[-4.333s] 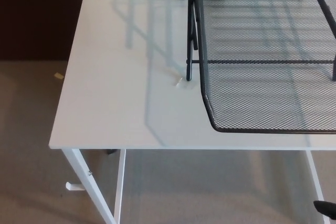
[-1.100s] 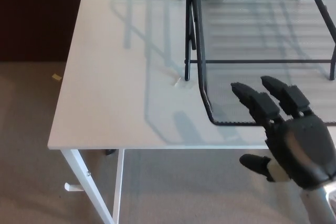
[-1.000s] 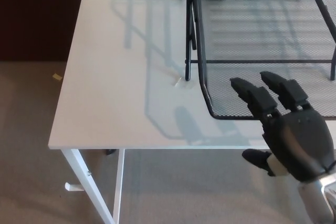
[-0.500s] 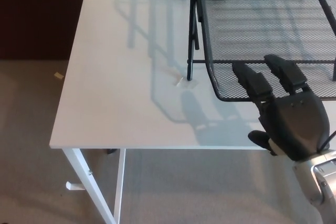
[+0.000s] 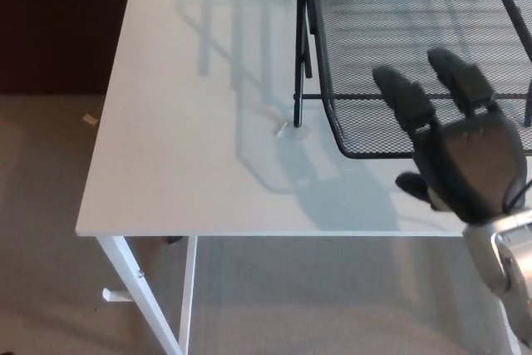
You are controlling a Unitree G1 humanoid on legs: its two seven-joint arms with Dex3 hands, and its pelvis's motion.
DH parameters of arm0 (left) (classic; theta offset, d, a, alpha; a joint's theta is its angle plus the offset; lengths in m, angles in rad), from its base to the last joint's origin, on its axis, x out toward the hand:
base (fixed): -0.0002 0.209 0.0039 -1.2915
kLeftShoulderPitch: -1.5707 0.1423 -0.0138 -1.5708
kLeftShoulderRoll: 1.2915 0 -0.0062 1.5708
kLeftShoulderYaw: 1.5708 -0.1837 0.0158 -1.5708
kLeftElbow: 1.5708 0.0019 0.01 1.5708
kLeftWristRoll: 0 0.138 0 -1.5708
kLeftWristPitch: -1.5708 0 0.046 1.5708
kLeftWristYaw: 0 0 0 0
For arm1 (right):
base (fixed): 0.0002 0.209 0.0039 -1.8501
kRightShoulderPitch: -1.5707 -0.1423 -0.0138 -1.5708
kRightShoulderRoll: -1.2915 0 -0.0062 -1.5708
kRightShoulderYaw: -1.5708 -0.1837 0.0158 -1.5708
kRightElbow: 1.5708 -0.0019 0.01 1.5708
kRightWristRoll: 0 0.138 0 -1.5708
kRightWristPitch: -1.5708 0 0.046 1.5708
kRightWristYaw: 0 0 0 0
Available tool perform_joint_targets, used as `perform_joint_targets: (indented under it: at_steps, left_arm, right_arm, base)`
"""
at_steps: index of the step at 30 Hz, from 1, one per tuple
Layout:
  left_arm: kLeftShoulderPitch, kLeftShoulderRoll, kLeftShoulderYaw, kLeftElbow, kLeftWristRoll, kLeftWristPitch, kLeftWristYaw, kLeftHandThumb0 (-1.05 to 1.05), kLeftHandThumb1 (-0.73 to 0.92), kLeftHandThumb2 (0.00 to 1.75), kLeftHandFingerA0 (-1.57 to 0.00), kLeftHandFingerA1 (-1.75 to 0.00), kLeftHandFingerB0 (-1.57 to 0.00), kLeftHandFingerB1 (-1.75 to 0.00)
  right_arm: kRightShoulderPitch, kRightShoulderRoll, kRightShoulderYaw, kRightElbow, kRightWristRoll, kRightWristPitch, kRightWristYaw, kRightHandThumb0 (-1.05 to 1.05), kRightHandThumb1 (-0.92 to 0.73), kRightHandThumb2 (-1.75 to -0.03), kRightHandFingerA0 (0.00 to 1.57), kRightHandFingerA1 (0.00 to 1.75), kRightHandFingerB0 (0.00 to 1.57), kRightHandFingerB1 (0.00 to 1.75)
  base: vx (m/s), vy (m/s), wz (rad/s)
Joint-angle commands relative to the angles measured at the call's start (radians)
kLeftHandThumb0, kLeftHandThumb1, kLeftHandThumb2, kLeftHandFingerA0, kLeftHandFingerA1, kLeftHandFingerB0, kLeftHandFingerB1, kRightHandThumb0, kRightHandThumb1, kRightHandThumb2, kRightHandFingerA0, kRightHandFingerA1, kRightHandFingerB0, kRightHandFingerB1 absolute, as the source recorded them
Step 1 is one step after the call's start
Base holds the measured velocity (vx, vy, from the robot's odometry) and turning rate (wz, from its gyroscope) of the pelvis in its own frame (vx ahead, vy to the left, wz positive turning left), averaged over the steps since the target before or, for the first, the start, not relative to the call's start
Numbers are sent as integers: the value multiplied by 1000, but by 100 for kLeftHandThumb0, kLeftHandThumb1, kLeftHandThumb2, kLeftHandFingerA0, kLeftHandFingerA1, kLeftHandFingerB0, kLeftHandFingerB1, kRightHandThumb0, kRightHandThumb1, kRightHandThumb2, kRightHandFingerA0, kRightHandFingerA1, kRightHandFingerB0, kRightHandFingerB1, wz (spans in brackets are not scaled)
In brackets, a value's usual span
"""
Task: The robot walk towards a table in front and then pushes a layer of a file tray back to its original position using its right hand
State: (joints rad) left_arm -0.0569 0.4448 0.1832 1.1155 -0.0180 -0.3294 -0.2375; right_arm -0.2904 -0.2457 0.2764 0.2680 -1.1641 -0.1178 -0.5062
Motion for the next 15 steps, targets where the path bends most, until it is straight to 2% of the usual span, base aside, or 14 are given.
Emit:
perform_joint_targets:
  at_steps: [1,9,10,11,12,13,15]
  left_arm:
    - [-1,25,-1,-1,2,14,-8,-31,46,64,-49,-47,-39,-42]
    - [-5,26,-7,-9,11,21,2,-31,47,64,-49,-47,-42,-43]
    - [-5,25,-7,-6,10,17,0,-31,46,64,-50,-48,-42,-43]
    - [-4,23,-5,-1,7,8,-3,-31,45,64,-51,-49,-44,-44]
    - [-3,23,-5,-3,7,5,-2,-31,45,64,-51,-49,-44,-44]
    - [-4,24,-6,-3,9,5,-2,-32,45,64,-51,-49,-44,-44]
    - [-8,24,-2,0,0,15,-11,-31,46,64,-49,-48,-43,-44]
  right_arm:
    - [-42,-24,15,45,25,35,-42,-28,-5,-72,3,53,0,48]
    - [-124,-25,41,138,55,32,-79,-28,-4,-72,3,52,0,47]
    - [-130,-26,43,147,57,33,-81,-57,-29,-58,10,27,17,32]
    - [-142,-27,47,164,62,35,-82,-45,-29,-71,5,31,11,39]
    - [-149,-28,48,171,66,36,-81,-45,-29,-71,5,31,11,39]
    - [-154,-28,51,177,67,37,-83,-54,-34,-51,8,28,18,28]
    - [-178,-28,57,206,73,38,-86,-53,-37,-52,6,27,13,26]
  base:
    - [0,0,0]
    - [0,0,0]
    - [0,0,0]
    - [0,0,0]
    - [0,0,0]
    - [0,0,0]
    - [0,0,0]
